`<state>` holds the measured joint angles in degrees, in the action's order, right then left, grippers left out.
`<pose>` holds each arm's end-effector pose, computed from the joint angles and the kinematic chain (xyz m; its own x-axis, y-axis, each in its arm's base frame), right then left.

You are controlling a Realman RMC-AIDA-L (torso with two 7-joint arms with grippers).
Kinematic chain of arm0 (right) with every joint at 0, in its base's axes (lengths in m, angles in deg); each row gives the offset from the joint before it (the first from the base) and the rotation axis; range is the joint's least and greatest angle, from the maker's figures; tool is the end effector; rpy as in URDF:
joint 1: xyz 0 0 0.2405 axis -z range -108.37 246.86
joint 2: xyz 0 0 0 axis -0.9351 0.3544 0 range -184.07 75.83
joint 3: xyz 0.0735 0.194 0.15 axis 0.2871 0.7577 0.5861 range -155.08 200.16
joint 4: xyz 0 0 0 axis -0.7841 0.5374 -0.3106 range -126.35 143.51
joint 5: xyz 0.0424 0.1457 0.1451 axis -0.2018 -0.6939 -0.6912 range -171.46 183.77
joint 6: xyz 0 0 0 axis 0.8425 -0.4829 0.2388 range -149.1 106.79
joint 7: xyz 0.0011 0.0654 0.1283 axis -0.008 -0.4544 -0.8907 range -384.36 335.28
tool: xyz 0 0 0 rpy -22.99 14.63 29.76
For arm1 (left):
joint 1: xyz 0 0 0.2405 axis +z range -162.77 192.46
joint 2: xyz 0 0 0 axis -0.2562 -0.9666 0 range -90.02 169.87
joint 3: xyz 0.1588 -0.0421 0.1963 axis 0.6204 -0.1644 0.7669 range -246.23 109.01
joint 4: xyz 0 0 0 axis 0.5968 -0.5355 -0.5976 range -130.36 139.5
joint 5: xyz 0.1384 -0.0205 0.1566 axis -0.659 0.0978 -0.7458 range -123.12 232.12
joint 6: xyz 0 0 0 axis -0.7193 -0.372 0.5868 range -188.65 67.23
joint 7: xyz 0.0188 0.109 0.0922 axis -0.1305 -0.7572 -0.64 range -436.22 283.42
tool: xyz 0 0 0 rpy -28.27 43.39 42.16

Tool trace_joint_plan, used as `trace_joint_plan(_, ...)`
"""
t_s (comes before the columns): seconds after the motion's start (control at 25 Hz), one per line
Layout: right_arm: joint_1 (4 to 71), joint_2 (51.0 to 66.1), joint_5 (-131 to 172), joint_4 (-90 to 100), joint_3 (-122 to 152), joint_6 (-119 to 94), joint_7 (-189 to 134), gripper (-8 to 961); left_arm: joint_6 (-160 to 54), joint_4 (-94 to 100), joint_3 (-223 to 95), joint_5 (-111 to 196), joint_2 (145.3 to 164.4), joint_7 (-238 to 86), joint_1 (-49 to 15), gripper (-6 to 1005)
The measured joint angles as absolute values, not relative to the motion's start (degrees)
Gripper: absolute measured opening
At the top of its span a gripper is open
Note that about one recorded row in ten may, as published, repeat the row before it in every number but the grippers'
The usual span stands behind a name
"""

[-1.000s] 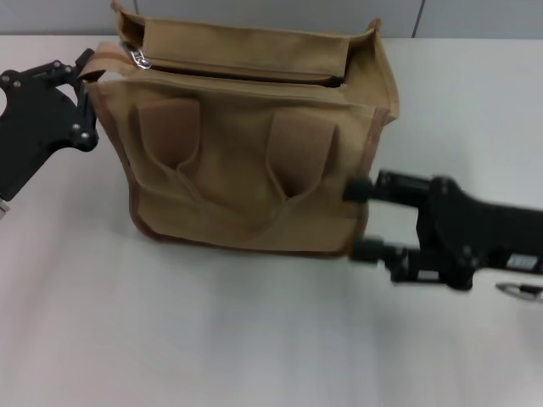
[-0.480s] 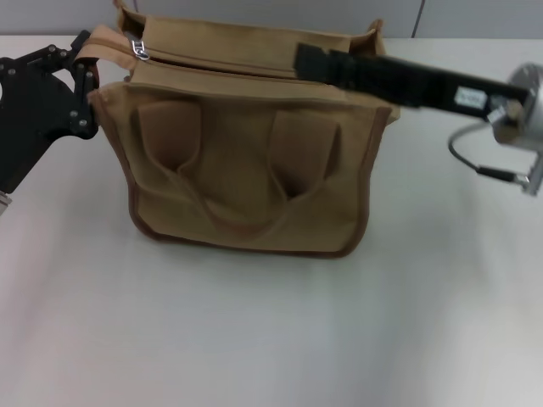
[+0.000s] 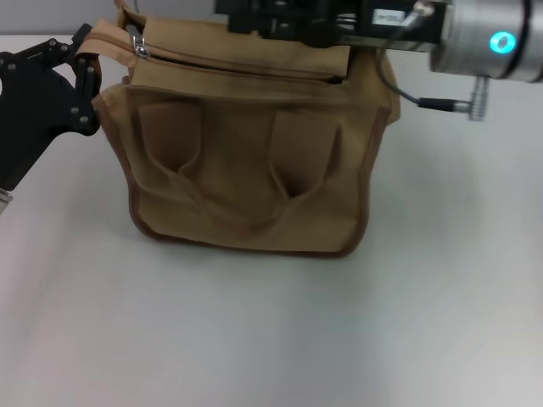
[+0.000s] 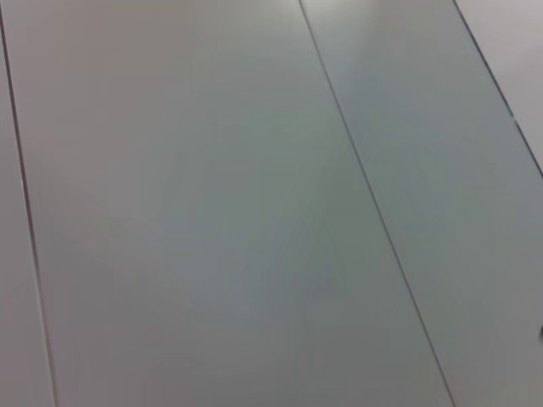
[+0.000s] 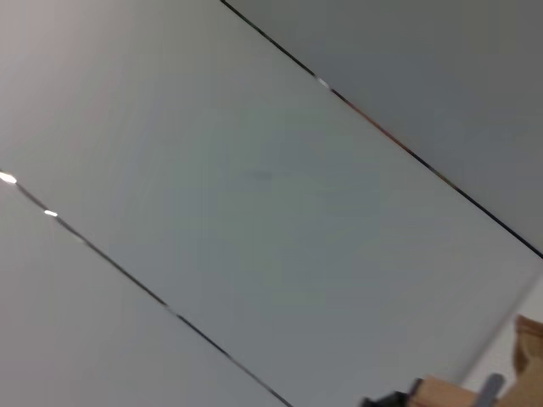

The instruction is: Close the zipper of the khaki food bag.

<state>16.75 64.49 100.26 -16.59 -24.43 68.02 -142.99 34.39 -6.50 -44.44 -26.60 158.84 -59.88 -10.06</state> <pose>0.1026 0.3916 -0.0199 0.3911 -0.7499 -0.5335 -0.5894 -0.6493 0.4806 -0.2872 0.3028 0.0221 0.6945 -0.4156 0.5873 0.3701 -0.4936 -0.7870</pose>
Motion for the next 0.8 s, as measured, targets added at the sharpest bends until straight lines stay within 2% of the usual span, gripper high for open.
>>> trace_joint_plan(0.4, 11.25, 65.03, 100.29, -16.09, -30.28, 58.77, -150.68, 737, 37.44, -6.50, -44.44, -26.62, 158.84, -59.88, -9.88, 19)
trace_joint_plan(0.8, 9.62, 65.15, 100.20, -16.00, -34.75, 54.55, -156.13, 537, 37.55, -6.50, -44.44, -26.61, 158.84, -59.88, -10.22, 21)
